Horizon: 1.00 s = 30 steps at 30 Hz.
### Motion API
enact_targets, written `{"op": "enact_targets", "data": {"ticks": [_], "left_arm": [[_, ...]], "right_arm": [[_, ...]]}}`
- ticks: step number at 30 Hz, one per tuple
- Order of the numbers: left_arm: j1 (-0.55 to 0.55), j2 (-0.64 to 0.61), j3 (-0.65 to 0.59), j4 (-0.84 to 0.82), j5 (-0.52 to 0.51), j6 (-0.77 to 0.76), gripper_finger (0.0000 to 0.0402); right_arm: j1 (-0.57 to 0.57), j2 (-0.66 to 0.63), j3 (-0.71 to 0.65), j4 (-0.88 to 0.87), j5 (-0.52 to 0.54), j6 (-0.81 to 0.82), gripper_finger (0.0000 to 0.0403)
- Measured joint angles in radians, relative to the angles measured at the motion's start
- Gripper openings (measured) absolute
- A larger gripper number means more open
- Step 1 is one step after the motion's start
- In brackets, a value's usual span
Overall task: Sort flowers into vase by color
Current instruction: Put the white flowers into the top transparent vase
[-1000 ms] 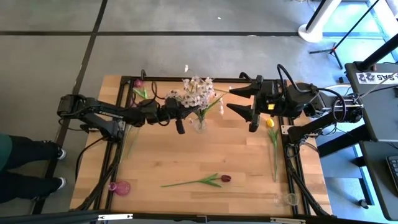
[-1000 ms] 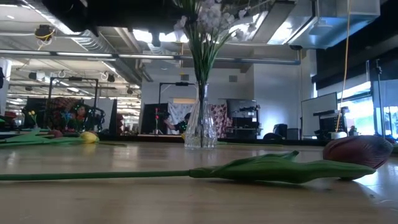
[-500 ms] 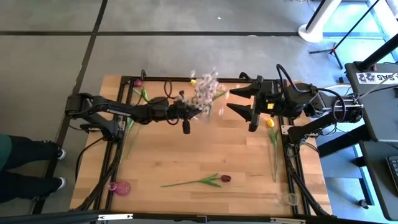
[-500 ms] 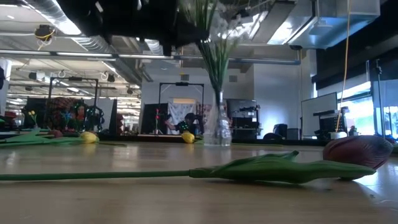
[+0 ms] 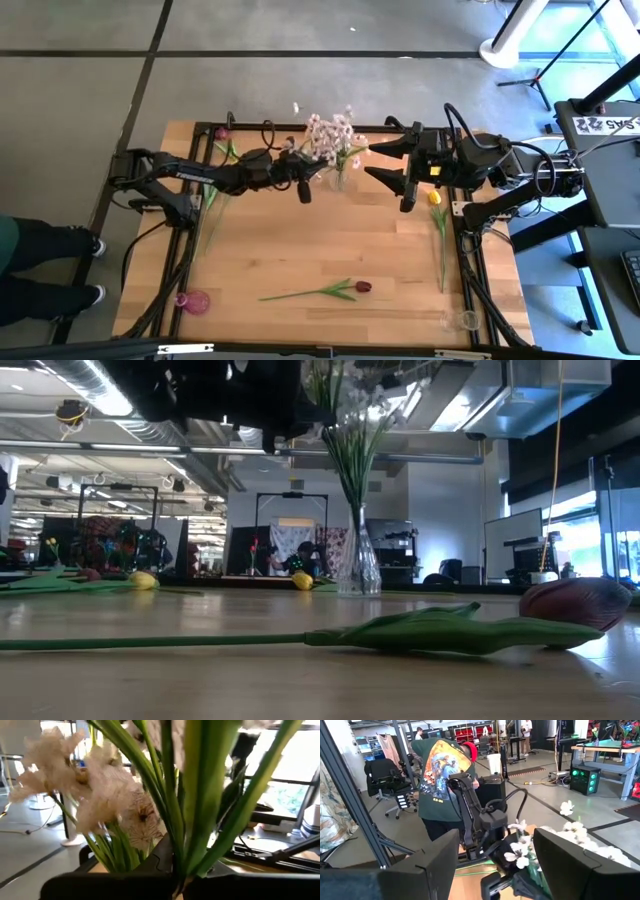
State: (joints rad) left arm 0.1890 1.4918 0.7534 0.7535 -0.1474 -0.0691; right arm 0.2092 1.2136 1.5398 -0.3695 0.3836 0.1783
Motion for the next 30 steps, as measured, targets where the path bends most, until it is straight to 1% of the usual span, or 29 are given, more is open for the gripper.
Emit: {"op": "enact_targets", "data": {"ticks": [3,6,9,14,20,22,24,26,28,30], "left_arm": [[0.023,0.004,0.055,-0.078,0.001,0.000,0.0003],[0.051,0.038,0.112,-0.132,0.011,0.000,0.0003],[0.062,0.091,0.152,-0.132,0.042,-0.003,0.0003],[0.048,0.166,0.215,-0.134,0.043,-0.002,0.0003],[0.040,0.167,0.262,-0.185,0.027,-0.001,0.0003],[0.041,0.166,0.278,-0.213,0.027,0.001,0.0003],[0.043,0.166,0.280,-0.220,0.028,0.000,0.0003],[0.043,0.165,0.280,-0.227,0.028,-0.006,0.0003],[0.042,0.164,0.280,-0.229,0.028,-0.007,0.0003],[0.042,0.164,0.280,-0.230,0.028,-0.007,0.0003]], "right_arm": [[0.000,0.000,0.000,0.005,0.000,0.000,0.0254],[0.000,0.000,0.000,0.009,0.000,0.000,0.0254],[0.000,0.000,0.000,0.009,0.000,0.000,0.0254],[0.000,0.000,0.000,0.009,0.001,0.000,0.0254],[0.000,0.000,0.000,-0.007,0.042,0.002,0.0254],[0.000,-0.003,0.001,-0.074,0.081,0.013,0.0254],[0.000,-0.010,0.000,-0.219,0.128,0.046,0.0254],[0.000,-0.011,-0.002,-0.401,0.144,0.118,0.0254],[0.000,-0.006,-0.045,-0.516,0.144,0.209,0.0254],[0.000,-0.003,-0.122,-0.540,0.134,0.257,0.0254]]}}
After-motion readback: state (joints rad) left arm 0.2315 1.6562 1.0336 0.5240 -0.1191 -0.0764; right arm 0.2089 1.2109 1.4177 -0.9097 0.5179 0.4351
